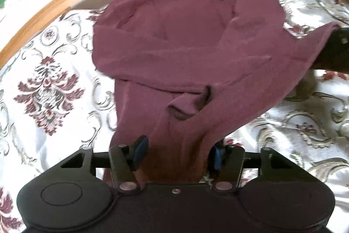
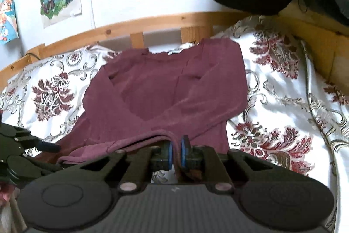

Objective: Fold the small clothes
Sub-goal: 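Lift the hem with both grippers and fold it toward the collar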

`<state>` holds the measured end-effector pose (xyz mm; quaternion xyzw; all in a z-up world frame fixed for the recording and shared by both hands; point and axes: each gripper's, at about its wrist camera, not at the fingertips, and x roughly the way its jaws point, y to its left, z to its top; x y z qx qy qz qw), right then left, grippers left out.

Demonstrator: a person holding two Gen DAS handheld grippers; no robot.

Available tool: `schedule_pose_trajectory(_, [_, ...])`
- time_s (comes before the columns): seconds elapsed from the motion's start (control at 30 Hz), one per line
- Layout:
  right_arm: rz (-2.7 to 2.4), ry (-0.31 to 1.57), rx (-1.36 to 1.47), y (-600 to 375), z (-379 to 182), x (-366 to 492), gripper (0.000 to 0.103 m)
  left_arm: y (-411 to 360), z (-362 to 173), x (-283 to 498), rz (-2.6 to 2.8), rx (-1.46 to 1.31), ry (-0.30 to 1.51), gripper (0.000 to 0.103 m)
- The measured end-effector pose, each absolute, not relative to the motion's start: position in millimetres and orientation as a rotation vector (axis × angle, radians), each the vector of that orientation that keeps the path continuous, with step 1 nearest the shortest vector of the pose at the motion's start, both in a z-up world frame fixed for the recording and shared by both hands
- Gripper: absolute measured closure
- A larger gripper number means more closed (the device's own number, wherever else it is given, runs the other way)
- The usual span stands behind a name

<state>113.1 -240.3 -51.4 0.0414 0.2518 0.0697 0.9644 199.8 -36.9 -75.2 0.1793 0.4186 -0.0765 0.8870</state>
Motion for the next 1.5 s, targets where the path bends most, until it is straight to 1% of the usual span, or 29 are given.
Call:
schedule_pose_trajectory(0.2, [0.126,0.457,0.096,-244.9,-45.7,109.0,0.095,-18.9,-73.8,208.8,-0.05,0.315,0.89,0.063])
schedule_pose_trajectory(0.23, [0.125,0.456,0.097,-245.0,-45.8,109.3,0.095,-16.1,-72.8,209.4,-0.036,0.304,0.887,0.072])
schedule_pose_trajectory(0.27, [0.122,0.456,0.096,-245.4,-46.0,109.3,0.095,-13.0,-71.3,209.9,-0.016,0.296,0.881,0.086])
schedule_pose_trajectory(0.3, [0.118,0.456,0.095,-245.7,-46.1,109.4,0.095,-10.1,-69.7,210.3,0.012,0.29,0.871,0.091])
schedule_pose_trajectory(0.4, [0.108,0.45,0.107,-248.1,-45.8,109.2,0.095,2.9,-60.7,209.8,0.06,0.238,0.816,0.093])
schedule_pose_trajectory(0.47, [0.11,0.448,0.109,-249.2,-45.8,108.3,0.095,8.2,-54.5,207.2,0.06,0.206,0.778,0.096])
schedule_pose_trajectory(0.67, [0.111,0.415,0.097,-248.4,-40.8,100.3,0.096,10.6,-37.9,192.2,0.055,0.171,0.661,0.097])
schedule_pose_trajectory(0.87, [0.123,0.342,0.135,-254.9,-25.0,78.0,0.096,17.2,-9.7,151.1,0.013,0.116,0.455,0.097])
schedule_pose_trajectory(0.97, [0.13,0.318,0.182,-261.2,-19.3,63.3,0.096,19.5,-2.0,133.9,-0.005,0.103,0.397,0.098])
schedule_pose_trajectory(1.3, [0.109,0.254,0.242,-261.7,-6.6,-13.8,0.096,33.7,18.5,64.0,-0.072,-0.017,0.311,0.098])
schedule_pose_trajectory(1.5, [0.098,0.196,0.228,-262.6,4.4,-50.3,0.096,33.5,21.6,37.2,-0.124,-0.03,0.307,0.098])
